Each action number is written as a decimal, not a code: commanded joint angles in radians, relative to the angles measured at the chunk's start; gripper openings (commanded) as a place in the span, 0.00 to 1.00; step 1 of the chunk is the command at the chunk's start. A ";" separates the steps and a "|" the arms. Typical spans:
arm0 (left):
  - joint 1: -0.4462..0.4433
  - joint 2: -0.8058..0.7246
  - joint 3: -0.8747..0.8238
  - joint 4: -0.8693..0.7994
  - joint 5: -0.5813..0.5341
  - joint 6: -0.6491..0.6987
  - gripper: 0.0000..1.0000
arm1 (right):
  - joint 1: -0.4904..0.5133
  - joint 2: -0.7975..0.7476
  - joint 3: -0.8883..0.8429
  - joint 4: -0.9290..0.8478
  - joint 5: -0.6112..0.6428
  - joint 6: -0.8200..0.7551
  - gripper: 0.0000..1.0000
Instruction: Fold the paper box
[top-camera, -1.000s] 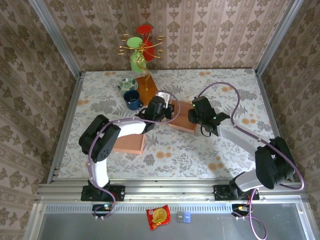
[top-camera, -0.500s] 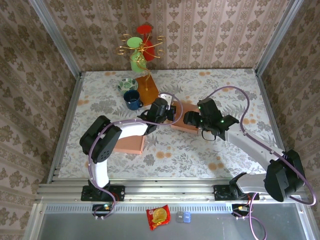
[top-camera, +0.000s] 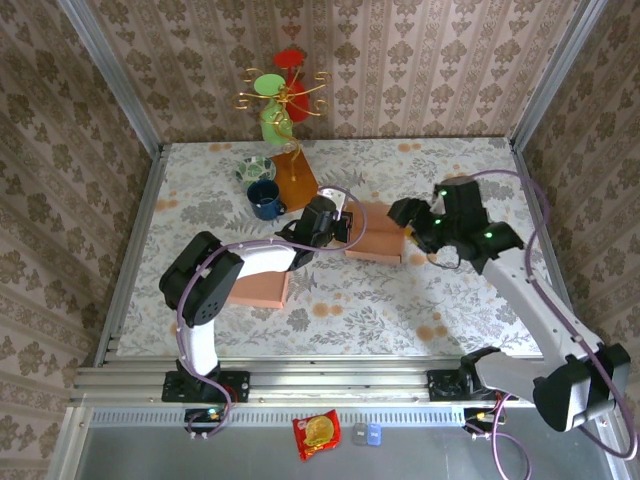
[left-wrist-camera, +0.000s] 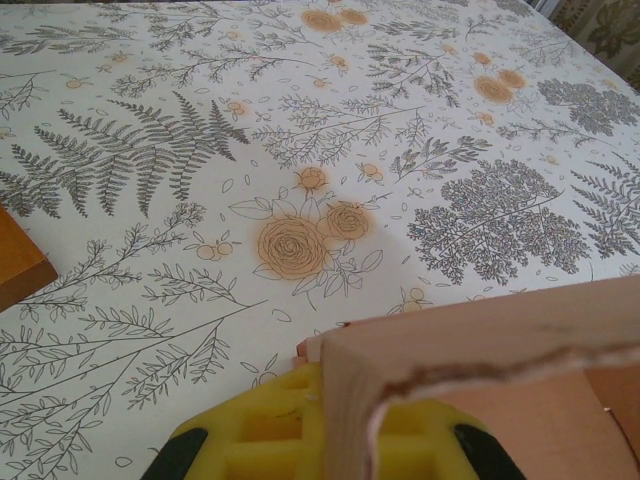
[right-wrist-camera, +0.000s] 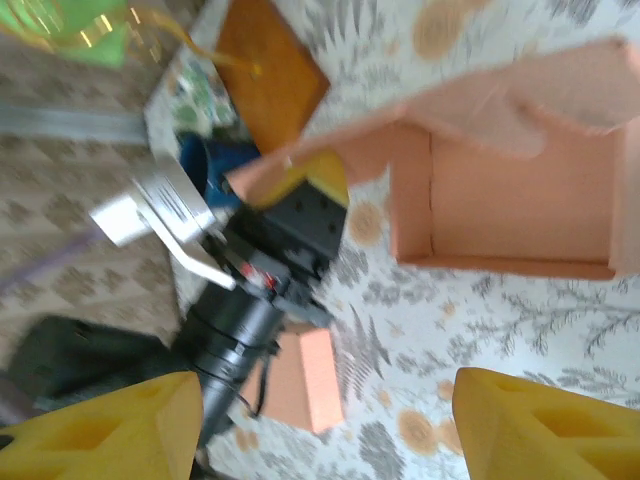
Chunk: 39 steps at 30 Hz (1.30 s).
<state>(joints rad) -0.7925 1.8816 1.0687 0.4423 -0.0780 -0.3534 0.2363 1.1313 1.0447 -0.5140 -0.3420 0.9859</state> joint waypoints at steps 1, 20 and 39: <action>-0.009 -0.028 0.010 -0.052 -0.010 0.032 0.00 | -0.094 -0.014 0.031 -0.030 -0.074 0.059 0.66; -0.004 -0.019 0.048 -0.062 0.022 0.063 0.00 | -0.312 0.513 0.178 0.002 -0.415 0.059 0.51; -0.007 -0.017 0.061 -0.068 0.075 0.013 0.00 | -0.241 0.500 0.035 0.104 -0.427 0.139 0.45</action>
<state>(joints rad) -0.7933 1.8816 1.1088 0.3813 -0.0387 -0.3153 -0.0166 1.6447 1.0954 -0.4274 -0.7456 1.1114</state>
